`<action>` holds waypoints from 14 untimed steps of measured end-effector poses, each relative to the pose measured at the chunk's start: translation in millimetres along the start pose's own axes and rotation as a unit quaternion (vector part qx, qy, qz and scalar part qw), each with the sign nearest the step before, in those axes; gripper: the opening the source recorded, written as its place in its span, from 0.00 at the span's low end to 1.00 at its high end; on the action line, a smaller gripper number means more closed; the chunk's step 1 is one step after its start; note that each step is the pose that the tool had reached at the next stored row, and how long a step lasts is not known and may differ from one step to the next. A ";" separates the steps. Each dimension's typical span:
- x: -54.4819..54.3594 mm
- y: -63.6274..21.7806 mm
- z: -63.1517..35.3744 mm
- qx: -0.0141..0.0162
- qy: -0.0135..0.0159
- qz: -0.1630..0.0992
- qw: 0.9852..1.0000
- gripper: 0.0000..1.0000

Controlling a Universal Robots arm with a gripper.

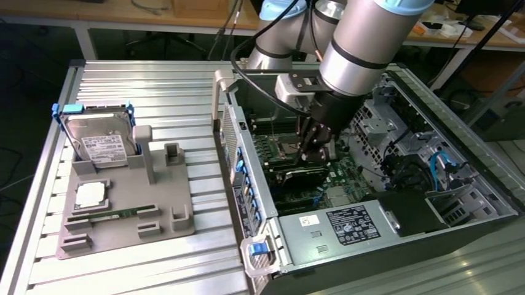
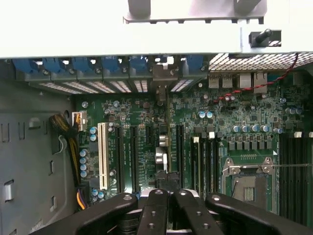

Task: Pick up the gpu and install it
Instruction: 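Press down on the gpu until it lock into place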

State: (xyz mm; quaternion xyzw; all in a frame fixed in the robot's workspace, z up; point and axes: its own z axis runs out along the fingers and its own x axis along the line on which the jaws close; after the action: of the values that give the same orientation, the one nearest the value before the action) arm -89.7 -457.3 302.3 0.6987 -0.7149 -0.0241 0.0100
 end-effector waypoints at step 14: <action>-4.0 52.0 2.0 -0.005 0.000 0.000 1.000 0.11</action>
State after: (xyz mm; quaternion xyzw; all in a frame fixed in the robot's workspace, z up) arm -141.7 -452.1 302.9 0.6986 -0.7149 -0.0276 0.0139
